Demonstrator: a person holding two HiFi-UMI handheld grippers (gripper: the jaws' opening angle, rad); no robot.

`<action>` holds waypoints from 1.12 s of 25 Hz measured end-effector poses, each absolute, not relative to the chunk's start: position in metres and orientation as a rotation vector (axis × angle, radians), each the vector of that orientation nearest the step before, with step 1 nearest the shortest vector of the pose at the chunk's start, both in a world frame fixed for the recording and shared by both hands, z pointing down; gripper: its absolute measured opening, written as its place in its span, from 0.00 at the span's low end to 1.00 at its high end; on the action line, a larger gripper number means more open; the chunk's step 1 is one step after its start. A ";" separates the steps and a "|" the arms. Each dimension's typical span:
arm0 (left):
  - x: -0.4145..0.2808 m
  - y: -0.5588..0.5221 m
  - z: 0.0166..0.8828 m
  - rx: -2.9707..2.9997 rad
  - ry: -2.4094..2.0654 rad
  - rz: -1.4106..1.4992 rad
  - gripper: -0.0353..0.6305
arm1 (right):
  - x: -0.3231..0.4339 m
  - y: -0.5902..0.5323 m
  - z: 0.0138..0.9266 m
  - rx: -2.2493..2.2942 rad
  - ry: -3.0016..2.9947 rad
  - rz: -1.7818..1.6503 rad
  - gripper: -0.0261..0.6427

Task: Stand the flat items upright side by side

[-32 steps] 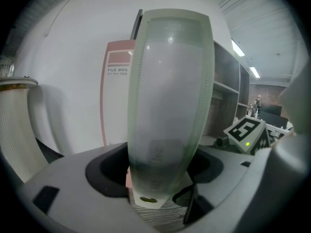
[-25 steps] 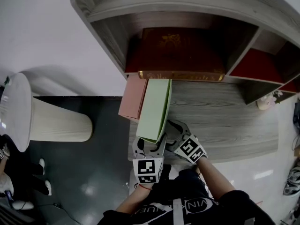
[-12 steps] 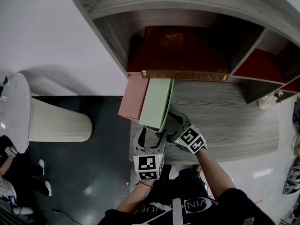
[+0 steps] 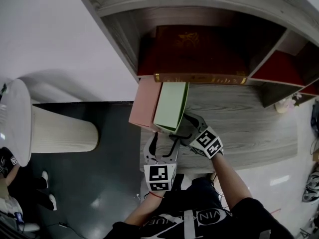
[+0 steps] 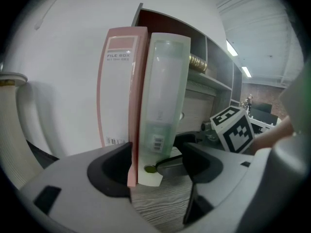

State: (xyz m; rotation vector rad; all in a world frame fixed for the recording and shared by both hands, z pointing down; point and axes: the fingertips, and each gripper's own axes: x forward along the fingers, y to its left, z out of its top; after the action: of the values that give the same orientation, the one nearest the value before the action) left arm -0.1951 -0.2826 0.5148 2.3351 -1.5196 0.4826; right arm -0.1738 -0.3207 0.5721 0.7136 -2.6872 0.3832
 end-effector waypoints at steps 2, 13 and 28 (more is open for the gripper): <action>-0.195 -0.282 0.514 2.346 -1.504 0.480 0.54 | -0.174 -0.321 0.572 0.711 -2.684 0.385 0.72; -0.194 -0.271 0.511 2.492 -1.329 0.375 0.54 | -0.162 -0.309 0.559 0.887 -2.679 0.421 0.67; -0.210 -0.249 0.465 2.567 -1.374 0.153 0.10 | -0.092 -0.254 0.487 1.133 -2.755 0.390 0.14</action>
State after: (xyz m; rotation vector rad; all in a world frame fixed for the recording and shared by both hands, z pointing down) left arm -0.2101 -0.2486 0.4651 2.5673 -1.3739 0.1534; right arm -0.0921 -0.2541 0.4873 1.1327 -2.7553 0.3898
